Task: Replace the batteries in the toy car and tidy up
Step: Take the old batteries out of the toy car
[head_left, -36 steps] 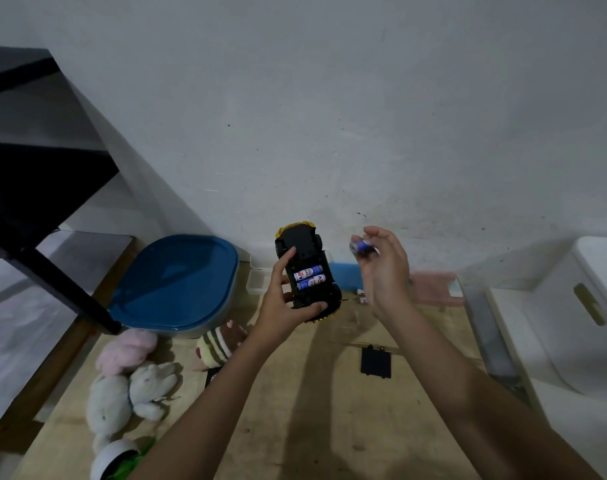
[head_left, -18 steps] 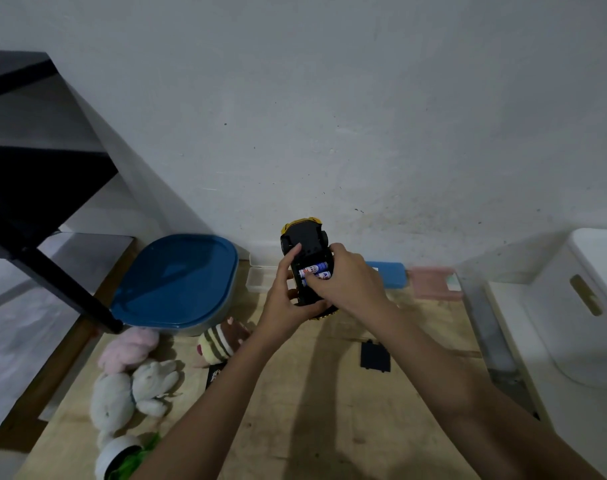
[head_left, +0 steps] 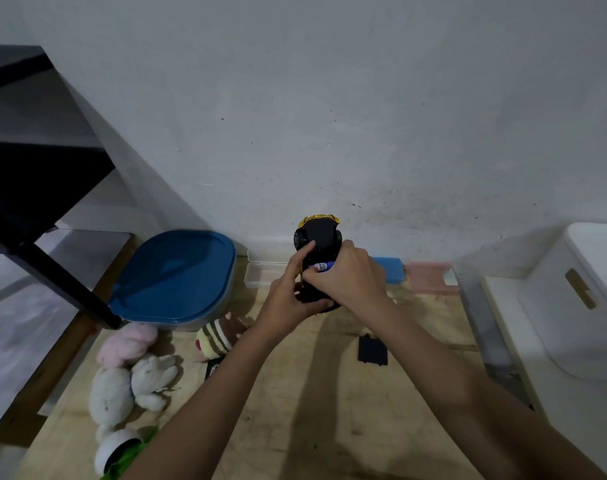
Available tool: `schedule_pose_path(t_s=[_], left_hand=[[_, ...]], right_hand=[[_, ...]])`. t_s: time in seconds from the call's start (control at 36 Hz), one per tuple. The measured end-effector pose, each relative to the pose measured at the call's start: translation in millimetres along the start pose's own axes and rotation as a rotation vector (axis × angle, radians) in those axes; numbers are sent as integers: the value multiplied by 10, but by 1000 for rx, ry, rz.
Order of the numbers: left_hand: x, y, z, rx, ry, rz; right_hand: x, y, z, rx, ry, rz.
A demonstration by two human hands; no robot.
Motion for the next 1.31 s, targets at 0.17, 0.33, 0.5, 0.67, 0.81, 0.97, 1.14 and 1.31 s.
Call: schedule_pose_path(t_s=[0.17, 0.33, 0.5, 0.67, 0.81, 0.97, 1.14, 1.31], left_hand=[[-21, 26, -6, -14, -3, 37], [-16, 21, -20, -15, -8, 10], [-15, -40, -3, -10, -60, -101], [-54, -59, 7, -53, -126, -127], [-56, -26, -13, -119, -135, -89], [-39, -34, -5, -122, -126, -90], [-43, -102, 50, -70, -123, -99], [-24, -132, 85, -44, -121, -100]], right_hand=[[30, -7, -27, -4, 39, 6], [58, -10, -48, -5, 25, 36], [71, -46, -72, -3, -70, 130], [-78, -284, -137, 147, -404, 181], [-191, -84, -181, 1, -630, 12], [-262, -87, -136, 24, -666, 95], [22, -190, 59, -22, -134, 713], [275, -137, 136, -128, 229, 897]])
Point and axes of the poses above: each hand's wrist, its own z-axis towards the middle knuckle, its own y-axis out of the palm, x = y × z, the point moved 9 cm from there along z, towards the middle knuckle, and after that the axes turned 11 degrees about x, right-handed, at the moved point
